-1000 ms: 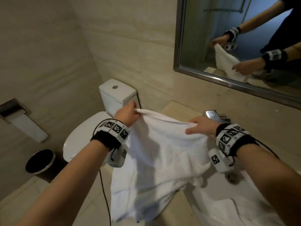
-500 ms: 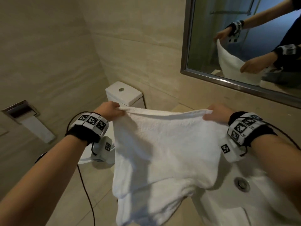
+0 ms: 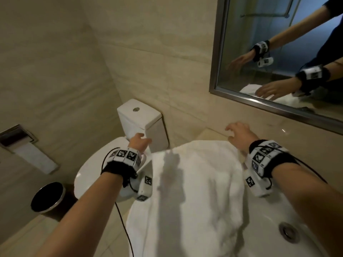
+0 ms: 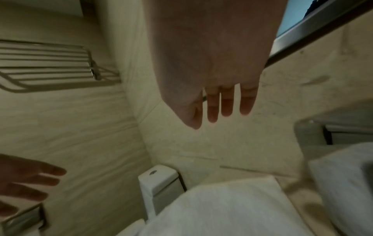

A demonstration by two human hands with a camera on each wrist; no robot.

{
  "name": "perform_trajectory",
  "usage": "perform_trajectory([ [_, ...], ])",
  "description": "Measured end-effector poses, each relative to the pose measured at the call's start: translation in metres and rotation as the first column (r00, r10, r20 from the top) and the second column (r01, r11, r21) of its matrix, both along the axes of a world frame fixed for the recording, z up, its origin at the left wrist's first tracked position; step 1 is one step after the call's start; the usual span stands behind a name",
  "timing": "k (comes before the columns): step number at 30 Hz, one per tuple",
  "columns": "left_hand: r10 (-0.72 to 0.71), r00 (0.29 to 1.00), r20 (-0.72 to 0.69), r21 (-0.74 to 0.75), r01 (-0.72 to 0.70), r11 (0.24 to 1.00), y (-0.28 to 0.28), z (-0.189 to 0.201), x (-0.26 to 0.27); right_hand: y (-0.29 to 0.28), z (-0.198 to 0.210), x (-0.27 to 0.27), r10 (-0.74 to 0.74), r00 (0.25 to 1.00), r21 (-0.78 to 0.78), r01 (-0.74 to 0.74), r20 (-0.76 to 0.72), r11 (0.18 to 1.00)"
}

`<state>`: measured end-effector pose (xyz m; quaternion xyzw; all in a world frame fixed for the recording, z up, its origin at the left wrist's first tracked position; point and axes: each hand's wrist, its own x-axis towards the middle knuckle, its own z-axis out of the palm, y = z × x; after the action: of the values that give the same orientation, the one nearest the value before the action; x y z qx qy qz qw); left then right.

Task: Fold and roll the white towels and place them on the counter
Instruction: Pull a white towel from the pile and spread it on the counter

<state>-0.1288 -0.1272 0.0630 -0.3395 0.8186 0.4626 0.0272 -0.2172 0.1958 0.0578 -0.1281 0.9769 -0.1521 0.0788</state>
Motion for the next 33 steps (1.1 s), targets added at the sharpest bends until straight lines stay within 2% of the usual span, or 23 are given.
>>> perform_trajectory([
  [2, -0.048, 0.996, 0.079, -0.032, 0.051, 0.998, 0.001, -0.016, 0.016, 0.004, -0.015, 0.018, 0.062, 0.992, 0.011, -0.064, 0.111, 0.998],
  [8, -0.176, 0.966, 0.191, -0.067, 0.192, 0.979, 0.016, -0.041, 0.073, 0.019, -0.049, 0.079, 0.070, 0.928, -0.140, -0.019, 0.367, 0.990],
  [13, -0.260, 0.937, 0.231, -0.023, 0.273, 0.962, 0.041, -0.065, 0.135, 0.023, -0.075, 0.135, 0.084, 0.839, -0.217, 0.042, 0.538, 0.975],
  [16, -0.256, 0.925, 0.281, -0.079, 0.288, 0.954, 0.049, -0.084, 0.163, 0.019, -0.080, 0.161, 0.115, 0.774, -0.241, 0.049, 0.623, 0.969],
  [18, -0.194, 0.937, 0.290, -0.094, 0.230, 0.969, 0.055, -0.098, 0.180, 0.017, -0.082, 0.175, 0.117, 0.748, -0.257, 0.074, 0.654, 0.963],
  [21, -0.081, 0.956, 0.282, -0.105, 0.115, 0.988, 0.067, -0.112, 0.207, 0.012, -0.085, 0.202, 0.151, 0.757, -0.307, 0.067, 0.635, 0.949],
  [23, -0.005, 0.950, 0.313, -0.095, 0.037, 0.995, 0.071, -0.122, 0.222, 0.007, -0.082, 0.219, 0.239, 0.750, -0.338, -0.022, 0.617, 0.941],
  [26, 0.041, 0.899, 0.435, -0.073, -0.010, 0.997, 0.068, -0.139, 0.243, -0.005, -0.078, 0.245, 0.371, 0.675, -0.333, -0.192, 0.638, 0.923],
  [28, 0.137, 0.882, 0.452, 0.024, -0.165, 0.986, 0.062, -0.150, 0.254, -0.014, -0.080, 0.257, 0.443, 0.662, -0.289, -0.336, 0.604, 0.897],
  [30, 0.214, 0.864, 0.455, 0.171, -0.321, 0.931, 0.057, -0.158, 0.262, -0.021, -0.085, 0.264, 0.518, 0.700, -0.176, -0.503, 0.492, 0.846],
  [31, 0.207, 0.852, 0.481, 0.275, -0.370, 0.887, 0.057, -0.160, 0.266, -0.024, -0.088, 0.267, 0.543, 0.720, -0.118, -0.551, 0.433, 0.826],
  [33, 0.208, 0.822, 0.530, 0.443, -0.478, 0.759, 0.056, -0.167, 0.273, -0.028, -0.091, 0.273, 0.552, 0.756, -0.017, -0.585, 0.353, 0.811],
])
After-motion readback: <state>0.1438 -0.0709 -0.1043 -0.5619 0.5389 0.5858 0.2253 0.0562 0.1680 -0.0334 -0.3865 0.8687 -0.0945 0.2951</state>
